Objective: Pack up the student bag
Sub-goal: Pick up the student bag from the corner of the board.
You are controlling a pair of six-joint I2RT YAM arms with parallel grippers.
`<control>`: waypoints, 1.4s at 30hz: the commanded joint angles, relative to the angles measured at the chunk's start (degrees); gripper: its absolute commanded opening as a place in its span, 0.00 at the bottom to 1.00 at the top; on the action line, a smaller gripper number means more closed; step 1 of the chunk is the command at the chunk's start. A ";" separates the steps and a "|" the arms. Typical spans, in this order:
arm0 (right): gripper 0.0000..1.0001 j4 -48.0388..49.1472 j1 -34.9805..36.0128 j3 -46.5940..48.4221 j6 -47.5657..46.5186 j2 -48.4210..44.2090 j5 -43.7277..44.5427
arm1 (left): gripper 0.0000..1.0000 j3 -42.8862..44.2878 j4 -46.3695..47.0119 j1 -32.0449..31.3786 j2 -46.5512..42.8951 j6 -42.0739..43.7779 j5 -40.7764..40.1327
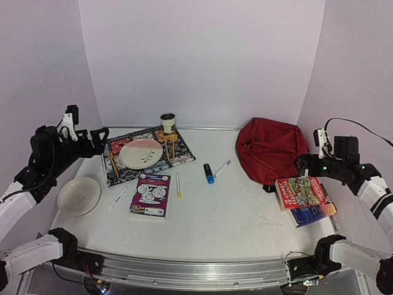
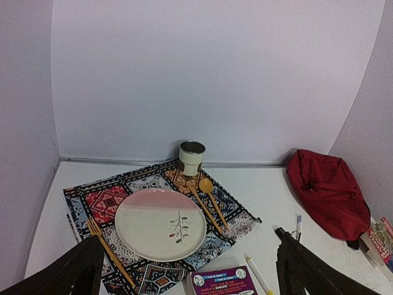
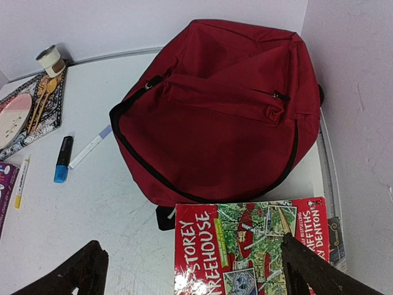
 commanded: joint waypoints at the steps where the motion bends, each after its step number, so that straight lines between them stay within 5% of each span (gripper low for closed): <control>1: 0.98 5.01 1.06 4.63 -3.72 6.34 -0.86 | 1.00 3.80 -1.96 0.24 3.60 0.60 2.65; 8: 0.98 6.46 11.92 10.70 -9.18 24.32 9.15 | 1.00 3.60 -1.99 0.34 3.71 0.19 1.00; 19: 0.89 6.46 14.60 20.68 -13.39 44.89 5.21 | 1.00 4.35 -2.12 0.51 5.88 -0.62 2.67; 29: 0.48 6.45 14.69 27.18 -13.81 57.90 3.46 | 1.00 4.17 -2.10 0.52 6.82 -0.91 5.19; 36: 0.02 4.05 14.68 34.90 -16.87 55.89 5.10 | 0.99 4.10 -2.09 0.49 6.99 -0.65 5.79; 42: 0.00 -1.57 14.69 43.01 -18.97 52.23 9.03 | 0.99 4.29 -2.08 0.52 7.37 -0.90 5.42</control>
